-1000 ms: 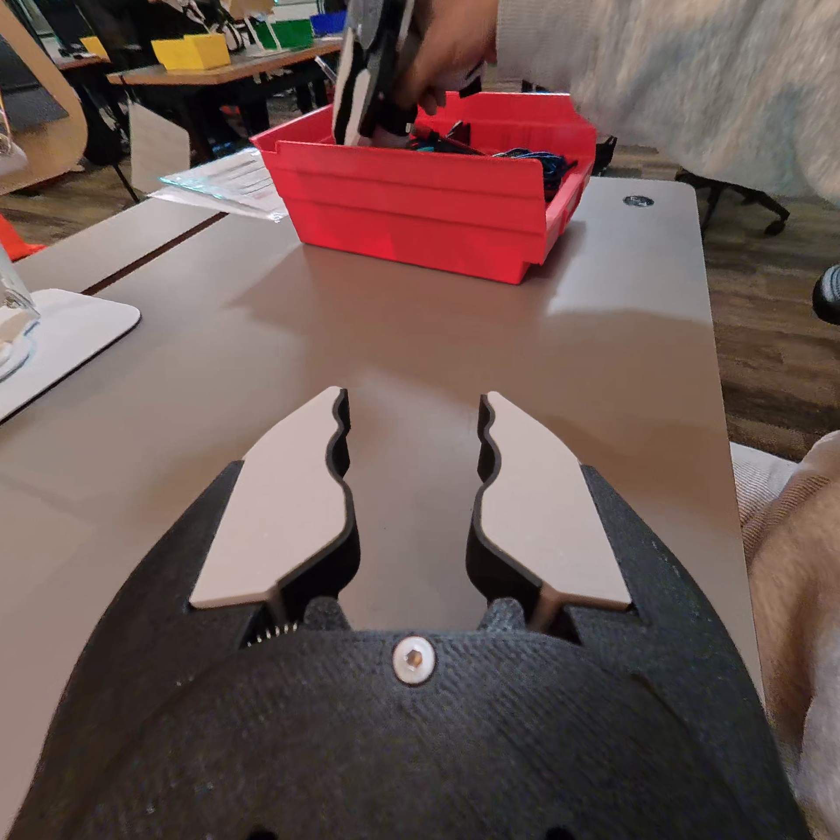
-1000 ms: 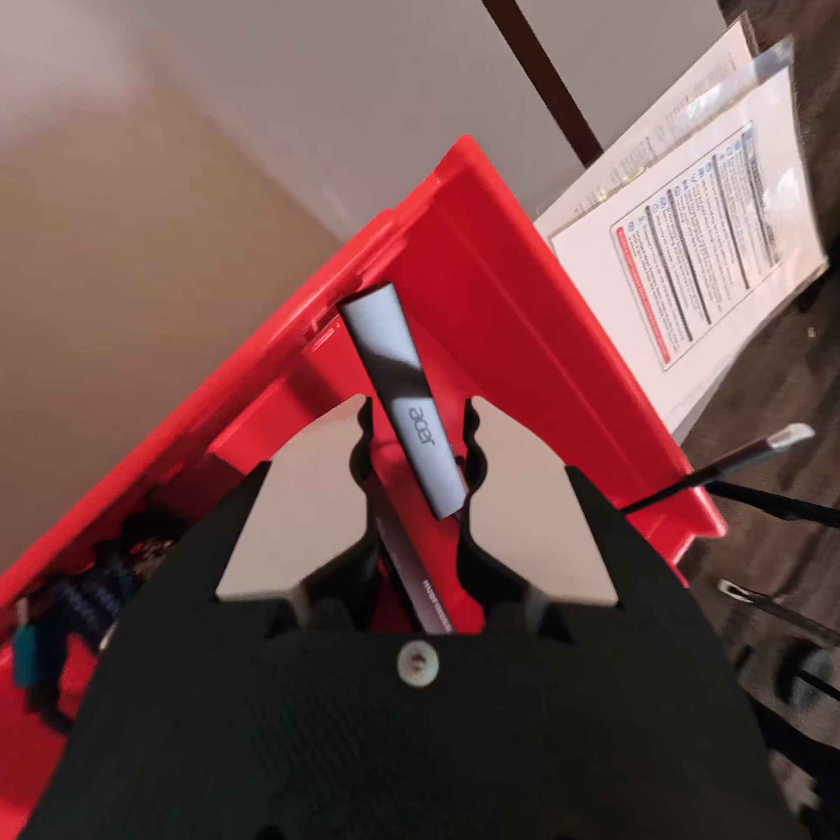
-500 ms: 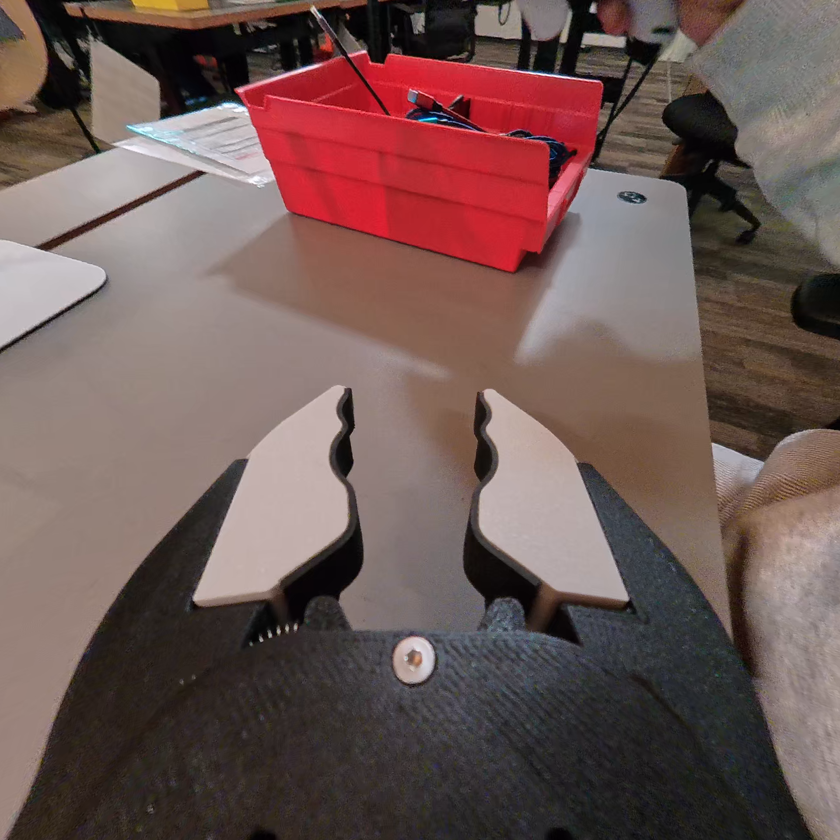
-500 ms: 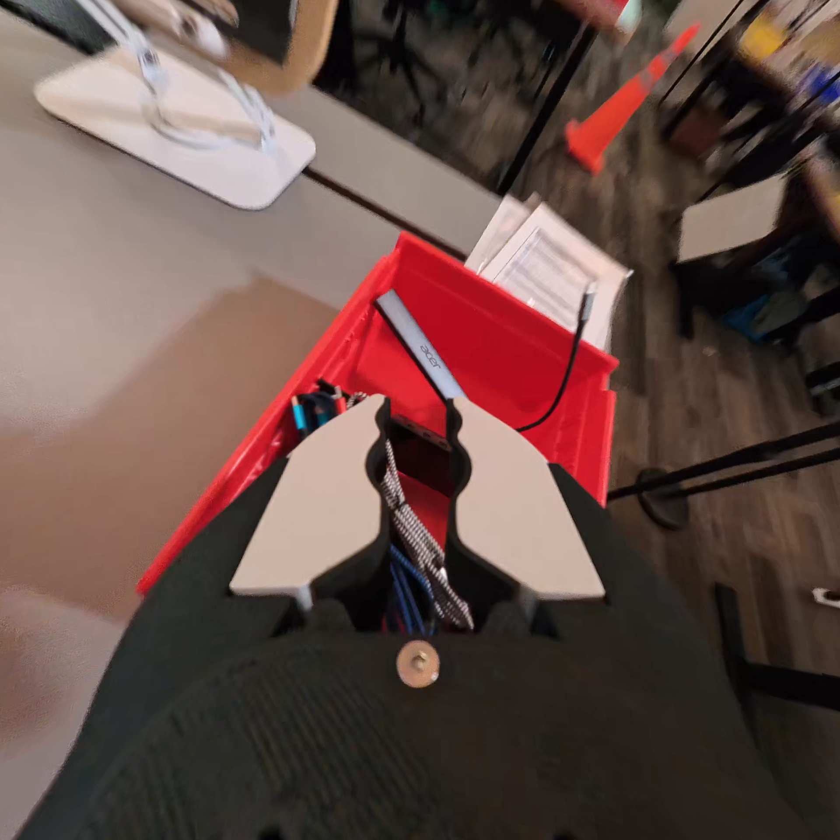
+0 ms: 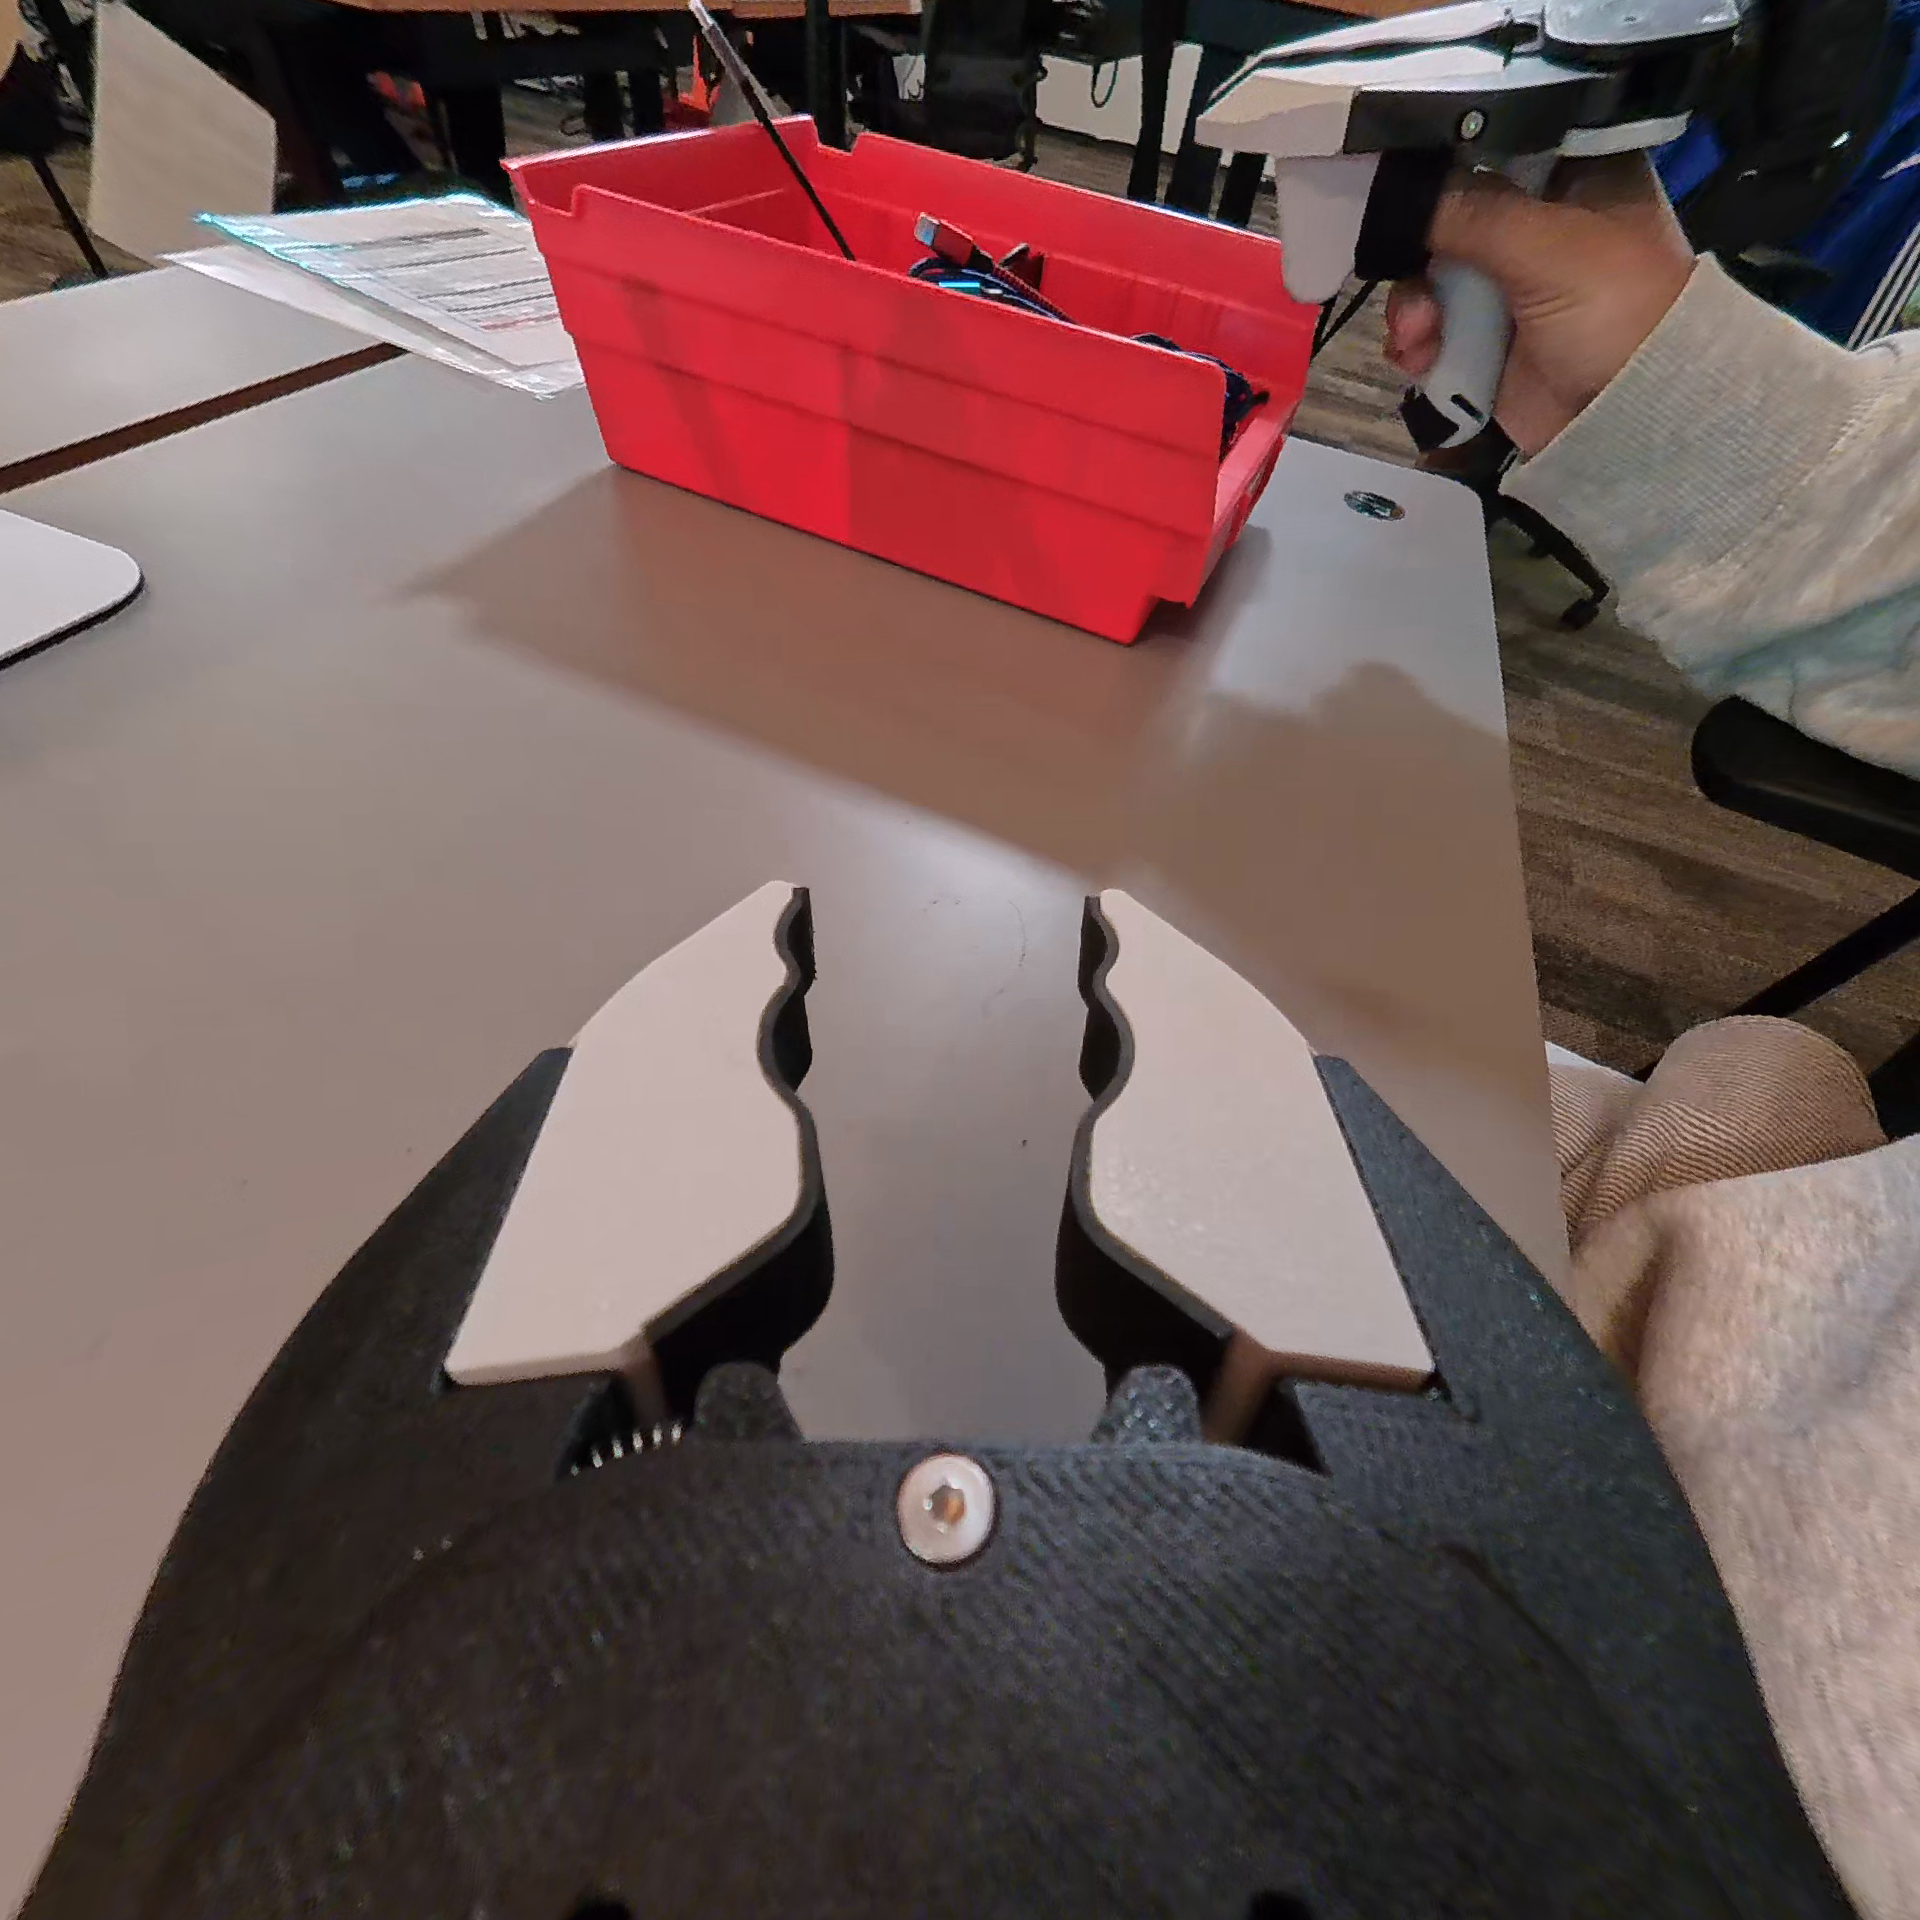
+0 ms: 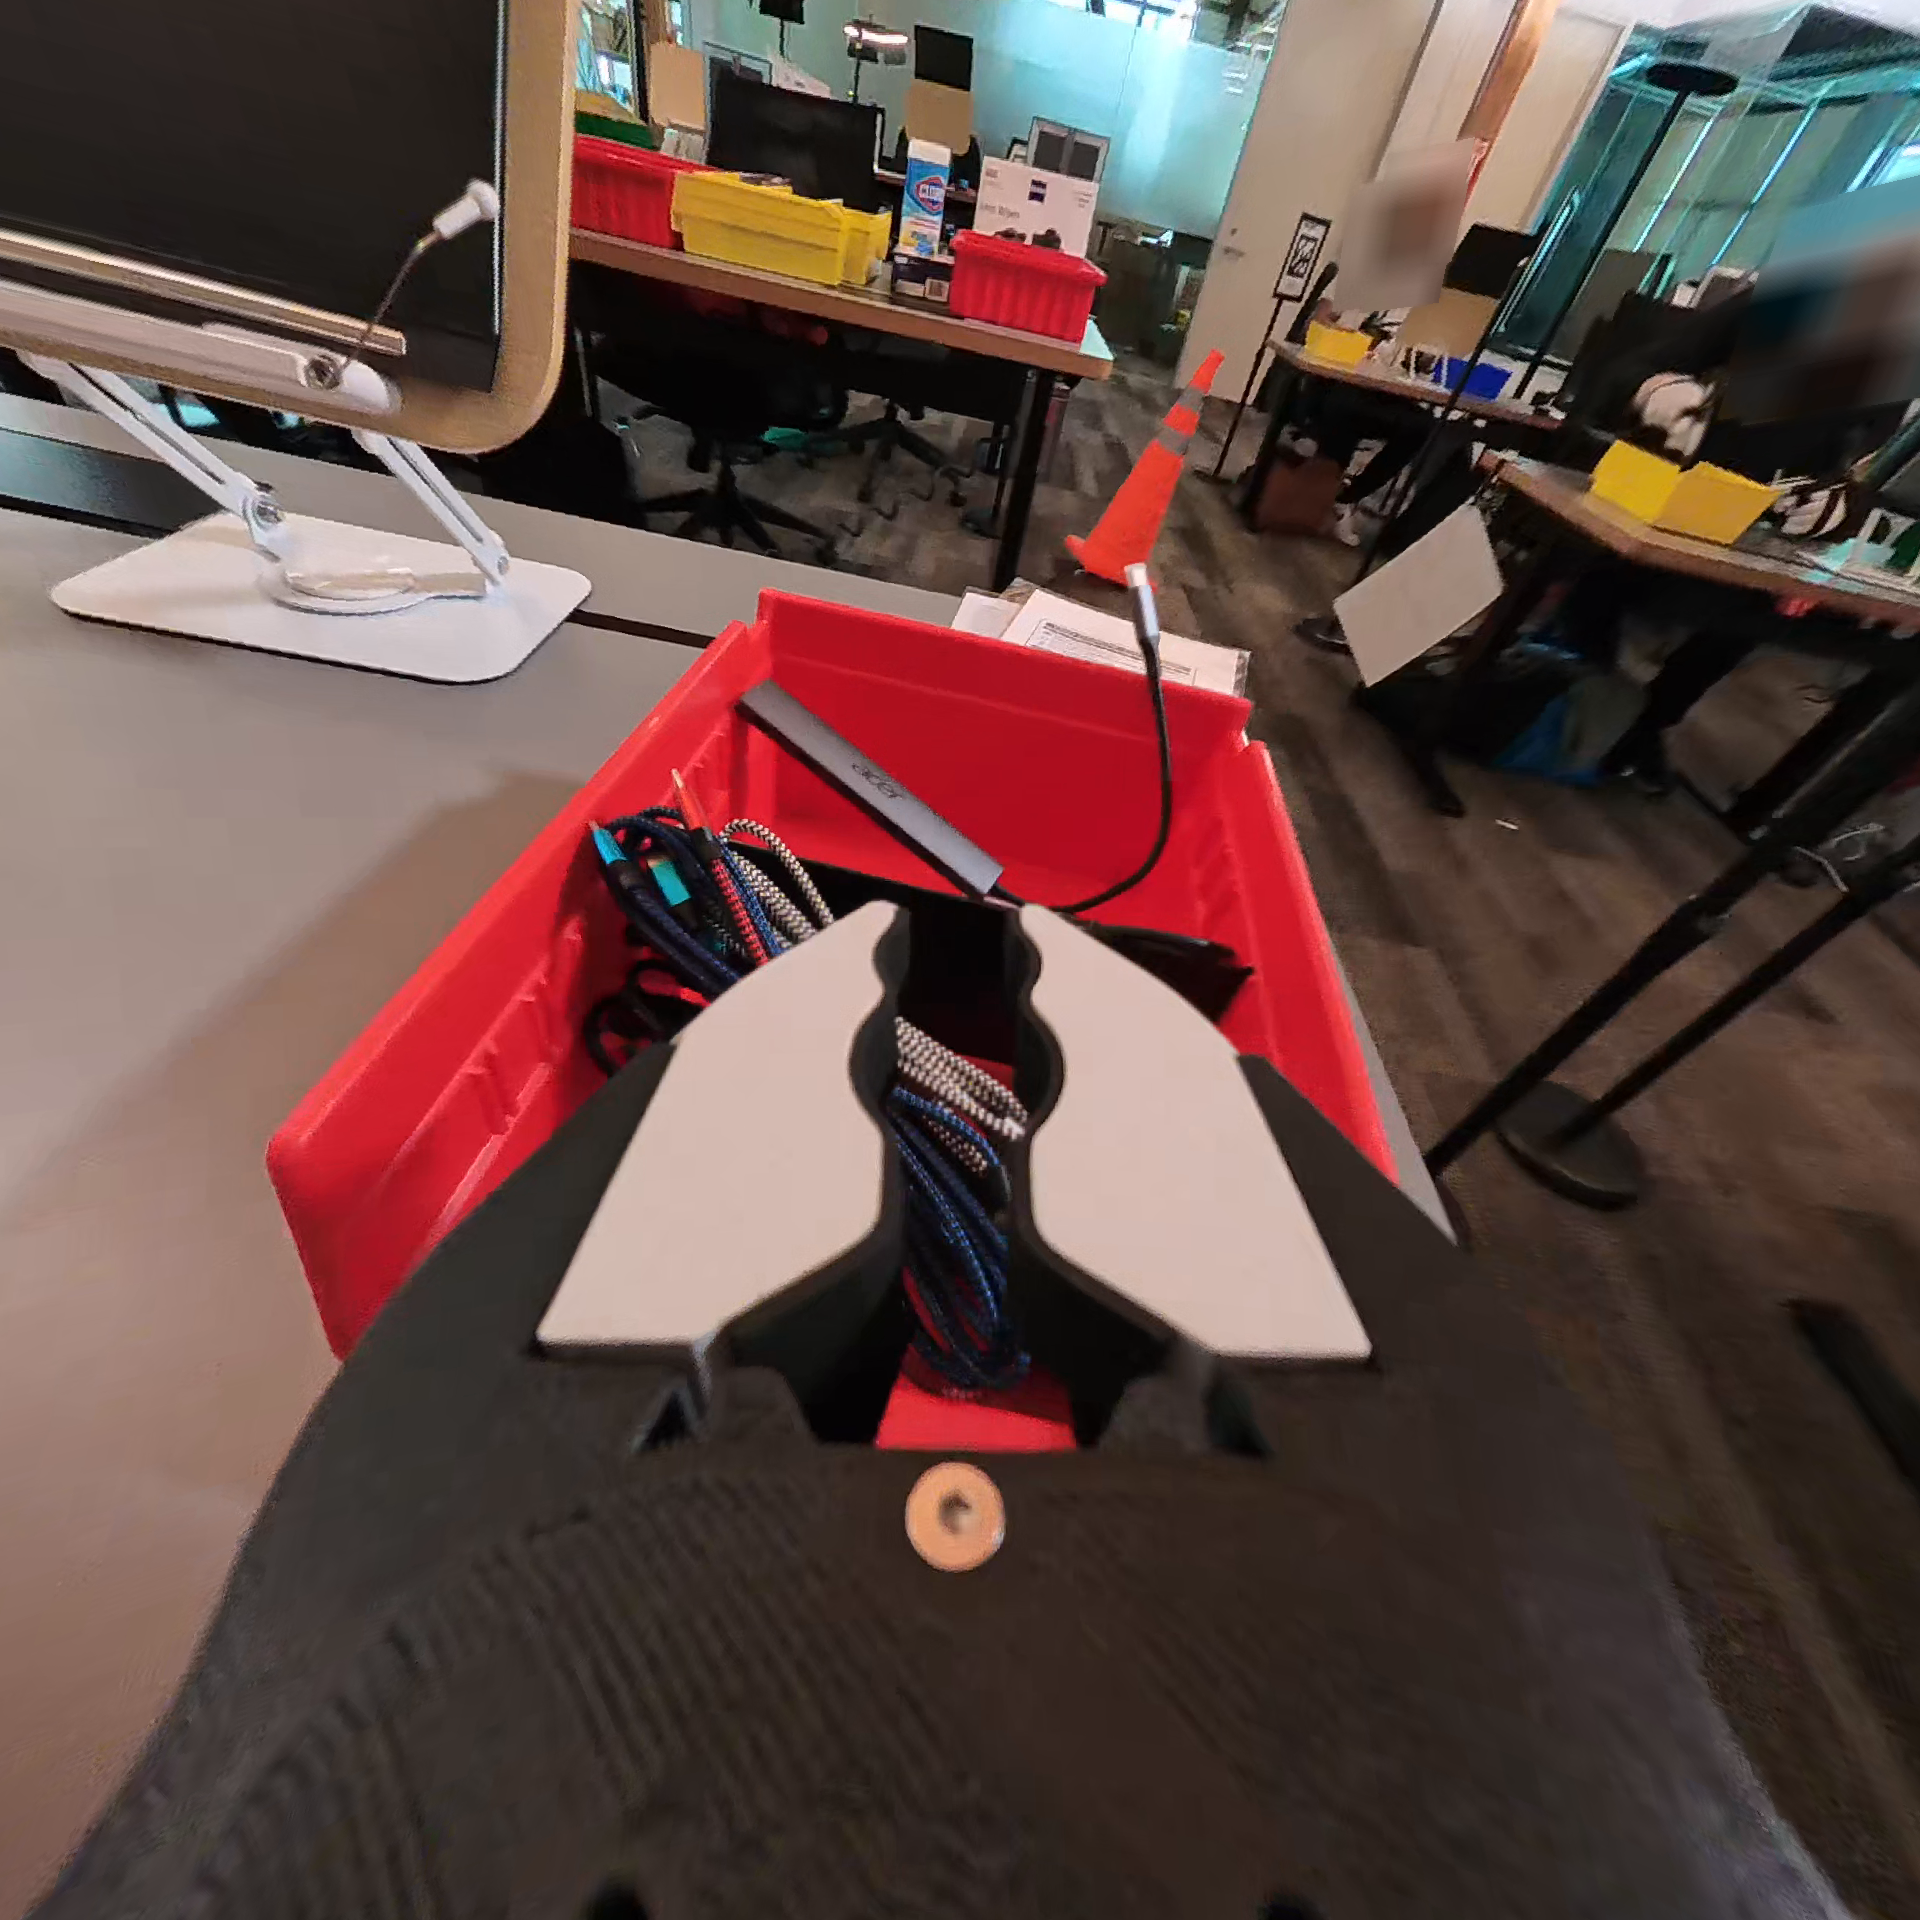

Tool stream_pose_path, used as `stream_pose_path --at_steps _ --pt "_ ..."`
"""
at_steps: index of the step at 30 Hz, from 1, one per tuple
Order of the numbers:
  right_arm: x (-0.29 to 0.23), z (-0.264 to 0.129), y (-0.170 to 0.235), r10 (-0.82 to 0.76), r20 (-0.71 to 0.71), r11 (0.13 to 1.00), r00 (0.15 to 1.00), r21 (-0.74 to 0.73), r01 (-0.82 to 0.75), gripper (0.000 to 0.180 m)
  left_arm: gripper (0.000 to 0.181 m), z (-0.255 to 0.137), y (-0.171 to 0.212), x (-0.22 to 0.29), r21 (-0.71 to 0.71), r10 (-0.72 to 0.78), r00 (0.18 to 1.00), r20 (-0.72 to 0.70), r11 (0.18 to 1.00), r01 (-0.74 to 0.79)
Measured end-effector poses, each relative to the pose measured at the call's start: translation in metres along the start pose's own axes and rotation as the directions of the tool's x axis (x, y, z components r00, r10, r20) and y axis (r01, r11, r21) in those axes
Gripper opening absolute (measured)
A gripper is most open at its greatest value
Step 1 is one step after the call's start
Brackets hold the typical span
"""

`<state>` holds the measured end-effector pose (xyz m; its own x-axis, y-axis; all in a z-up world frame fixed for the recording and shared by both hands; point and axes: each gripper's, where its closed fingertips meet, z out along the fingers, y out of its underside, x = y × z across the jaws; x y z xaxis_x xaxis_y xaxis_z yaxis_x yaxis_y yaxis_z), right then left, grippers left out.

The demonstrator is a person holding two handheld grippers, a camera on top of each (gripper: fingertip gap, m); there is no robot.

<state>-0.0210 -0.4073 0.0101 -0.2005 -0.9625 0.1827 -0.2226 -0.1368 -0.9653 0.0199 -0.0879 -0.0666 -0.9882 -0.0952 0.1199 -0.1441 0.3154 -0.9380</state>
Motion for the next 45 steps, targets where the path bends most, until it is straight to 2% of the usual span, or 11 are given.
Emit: stream_pose_path --at_steps 5,7,9,12,15,21,25,30,37,42,45 --pt "-0.006 0.003 0.001 -0.102 -0.018 0.995 0.995 -0.022 0.102 0.018 0.052 0.003 0.004 0.002 -0.015 -0.024 0.999 -0.023 1.000 0.024" --pt "0.001 0.002 0.001 -0.134 -0.081 0.991 0.988 -0.032 0.132 0.021 0.052 0.003 0.004 0.002 -0.014 -0.028 0.999 -0.029 1.000 0.028" --pt "0.016 -0.002 -0.003 -0.136 -0.167 0.991 0.976 -0.009 0.136 0.031 0.053 0.002 0.004 0.002 -0.013 -0.032 0.999 -0.032 0.999 0.032" --pt "0.049 -0.015 -0.002 -0.075 -0.287 0.996 0.955 0.024 0.085 0.049 0.052 0.002 0.004 0.000 -0.014 -0.042 0.999 -0.033 0.999 0.042" --pt "0.085 -0.023 0.021 -0.016 -0.370 1.000 0.929 -0.003 0.016 0.056 0.053 0.001 0.004 -0.002 -0.008 -0.058 0.998 -0.031 0.998 0.058" --pt "0.103 -0.014 0.069 0.172 -0.325 0.975 0.930 -0.076 -0.207 0.061 0.056 0.000 0.003 -0.005 -0.001 -0.084 0.996 -0.028 0.996 0.084" --pt "0.097 -0.003 0.087 0.177 -0.288 0.964 0.941 -0.141 -0.225 0.059 0.056 0.001 0.003 -0.005 -0.003 -0.085 0.996 -0.029 0.996 0.085" --pt "0.092 0.004 0.083 0.161 -0.264 0.970 0.951 -0.135 -0.202 0.048 0.056 0.001 0.004 -0.006 -0.008 -0.092 0.995 -0.029 0.996 0.091" --pt "0.096 0.017 0.080 0.094 -0.270 0.985 0.958 -0.112 -0.128 0.046 0.066 0.004 0.007 -0.002 -0.031 -0.138 0.989 -0.051 0.990 0.137" --pt "0.096 0.016 0.082 0.190 -0.257 0.972 0.948 -0.084 -0.218 0.037 0.067 0.004 0.007 -0.001 -0.034 -0.129 0.990 -0.052 0.991 0.127" --pt "0.099 0.015 0.085 0.261 -0.252 0.955 0.932 -0.076 -0.288 0.019 0.067 0.005 0.008 0.000 -0.037 -0.128 0.990 -0.053 0.991 0.126"
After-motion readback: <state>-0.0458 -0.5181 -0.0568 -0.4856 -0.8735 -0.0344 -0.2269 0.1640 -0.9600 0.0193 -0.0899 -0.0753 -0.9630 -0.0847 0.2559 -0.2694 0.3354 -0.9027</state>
